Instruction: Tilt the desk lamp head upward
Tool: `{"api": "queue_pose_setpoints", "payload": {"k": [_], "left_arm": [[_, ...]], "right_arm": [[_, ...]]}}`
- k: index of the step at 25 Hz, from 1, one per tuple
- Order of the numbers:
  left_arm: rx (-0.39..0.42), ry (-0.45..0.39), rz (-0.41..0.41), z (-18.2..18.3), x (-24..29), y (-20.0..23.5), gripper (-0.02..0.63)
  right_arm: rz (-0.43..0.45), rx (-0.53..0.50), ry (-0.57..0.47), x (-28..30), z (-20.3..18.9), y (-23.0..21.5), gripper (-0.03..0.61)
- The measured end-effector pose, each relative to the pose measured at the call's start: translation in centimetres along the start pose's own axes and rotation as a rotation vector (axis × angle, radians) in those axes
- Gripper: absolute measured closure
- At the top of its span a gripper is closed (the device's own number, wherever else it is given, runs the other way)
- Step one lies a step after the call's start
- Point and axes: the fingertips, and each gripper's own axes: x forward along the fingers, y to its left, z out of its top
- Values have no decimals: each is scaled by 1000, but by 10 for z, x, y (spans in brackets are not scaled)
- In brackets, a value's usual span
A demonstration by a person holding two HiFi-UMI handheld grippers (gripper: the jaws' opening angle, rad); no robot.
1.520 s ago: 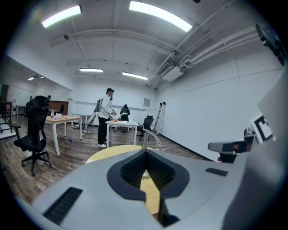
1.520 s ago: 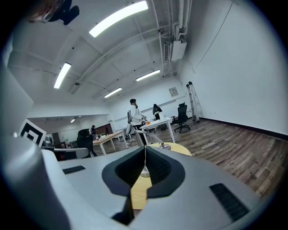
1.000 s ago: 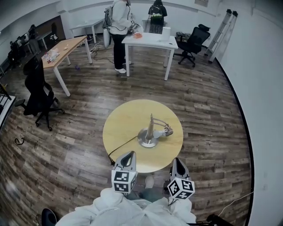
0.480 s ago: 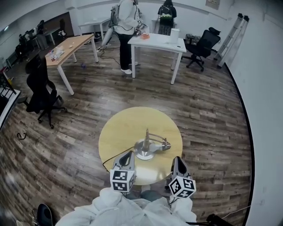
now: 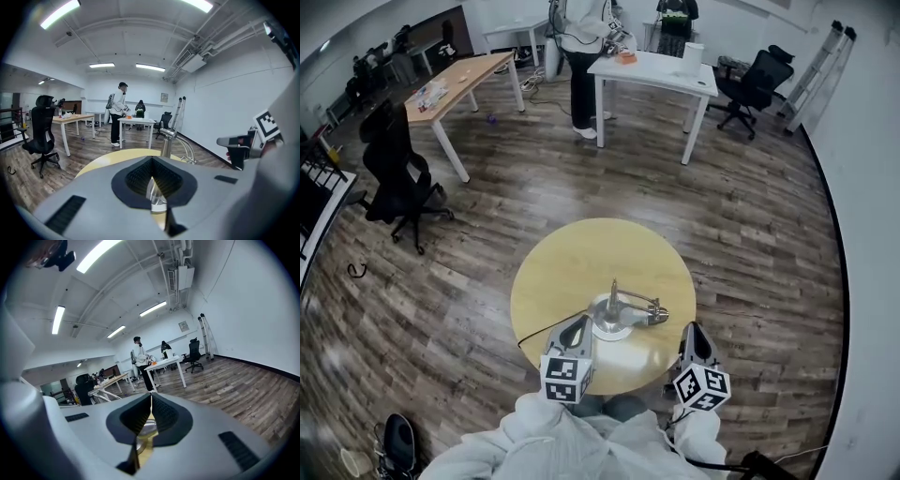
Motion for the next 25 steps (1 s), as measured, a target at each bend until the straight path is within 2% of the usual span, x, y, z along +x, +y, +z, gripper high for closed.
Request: {"api": "queue_pose_setpoints", "payload": {"k": [2,4,6,8,11,12,15,18,22,25], "left_arm": [[16,2,-13,-2,9,1,615],[45,-9,-27,-2,17,2,615],[91,-12,-35,-6,27,0,615],[134,-16,-58,-10,37,-6,608],[156,2,-101,-19,52,-17,537],[162,8,-116,-22,56,-21,516],[197,-2,-159,-23,70,-31,483],[225,-12,-185,-16,90,-36,465],[219,-19,-215,-11,106,-41,456],[217,-52,-217,-5,110,-45,457]], "right_arm": [[-7,11,6,4,-3,-8,565],[28,3,21,9,-9,-12,565],[138,-43,58,17,-14,-12,565],[331,-161,130,25,-22,-5,562],[608,-361,303,34,-47,0,312],[675,-407,350,37,-55,-1,285],[824,-512,449,49,-76,-2,259],[937,-543,510,71,-94,0,258],[1063,-529,506,89,-105,14,259],[1118,-515,491,97,-111,23,261]]}}
